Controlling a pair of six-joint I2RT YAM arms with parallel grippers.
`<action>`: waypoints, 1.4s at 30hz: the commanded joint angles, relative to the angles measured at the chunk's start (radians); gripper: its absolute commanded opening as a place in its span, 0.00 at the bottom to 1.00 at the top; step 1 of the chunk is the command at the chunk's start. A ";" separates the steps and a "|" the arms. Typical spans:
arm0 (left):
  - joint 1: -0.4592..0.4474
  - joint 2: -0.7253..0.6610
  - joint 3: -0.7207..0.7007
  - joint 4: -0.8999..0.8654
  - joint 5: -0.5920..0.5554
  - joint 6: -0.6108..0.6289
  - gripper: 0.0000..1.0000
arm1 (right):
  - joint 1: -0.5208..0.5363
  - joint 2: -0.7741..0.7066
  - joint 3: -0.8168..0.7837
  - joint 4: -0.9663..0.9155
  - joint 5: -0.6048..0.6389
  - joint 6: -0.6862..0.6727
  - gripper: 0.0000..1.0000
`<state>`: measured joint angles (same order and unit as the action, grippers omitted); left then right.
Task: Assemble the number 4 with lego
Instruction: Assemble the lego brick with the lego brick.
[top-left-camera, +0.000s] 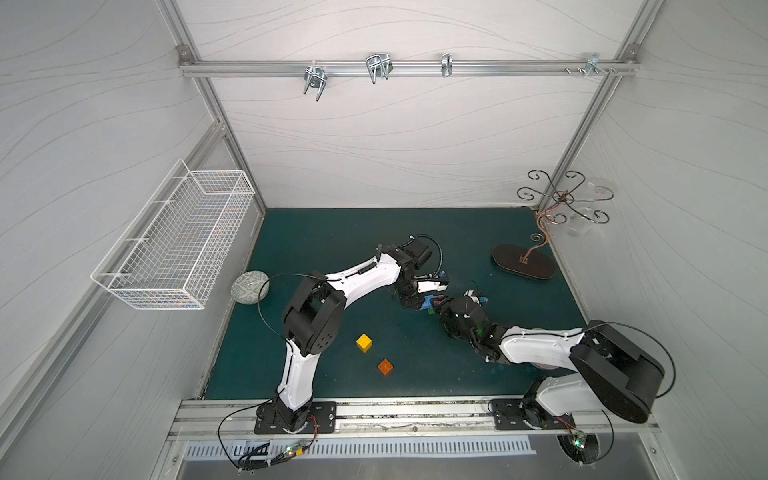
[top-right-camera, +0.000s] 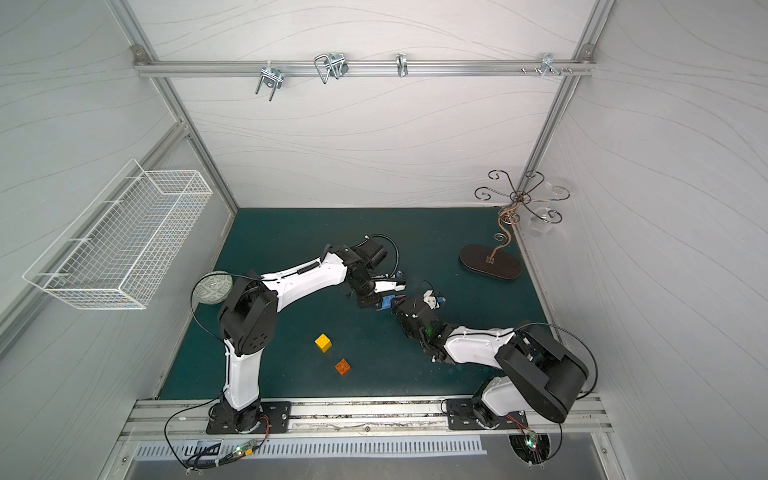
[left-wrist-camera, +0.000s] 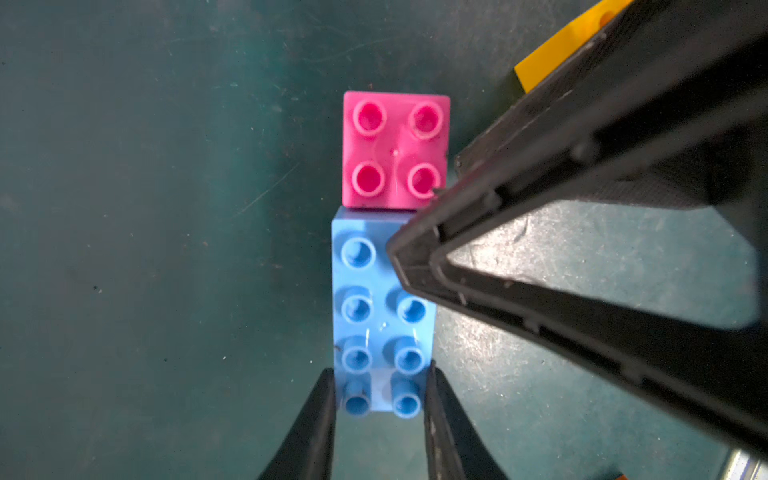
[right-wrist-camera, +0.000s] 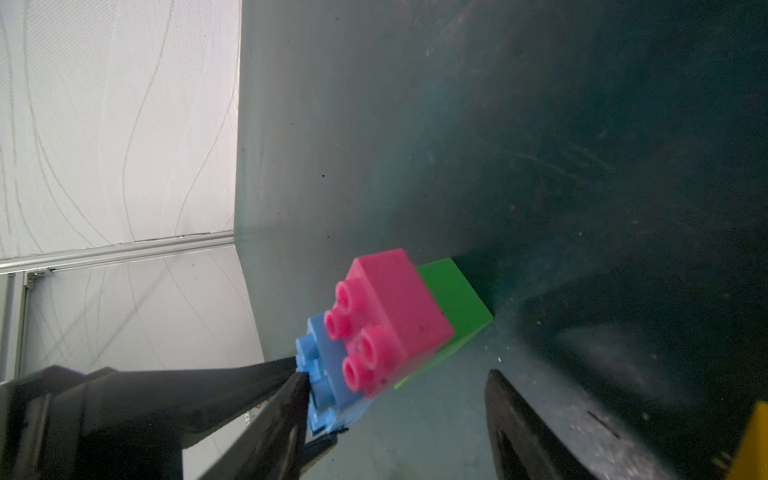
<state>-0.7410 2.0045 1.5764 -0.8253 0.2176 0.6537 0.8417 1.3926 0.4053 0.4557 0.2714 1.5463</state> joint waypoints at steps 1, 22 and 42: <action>-0.005 0.023 0.052 -0.017 0.013 0.014 0.00 | -0.002 0.012 -0.026 -0.032 -0.002 0.031 0.67; -0.007 0.042 0.057 -0.030 -0.004 0.012 0.00 | 0.008 -0.007 -0.037 -0.129 0.008 0.081 0.61; -0.013 0.053 0.083 -0.037 -0.040 0.003 0.00 | 0.020 0.017 -0.036 -0.194 -0.005 0.126 0.59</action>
<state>-0.7502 2.0392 1.6188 -0.8577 0.1932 0.6518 0.8543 1.3819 0.3992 0.4267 0.2783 1.6417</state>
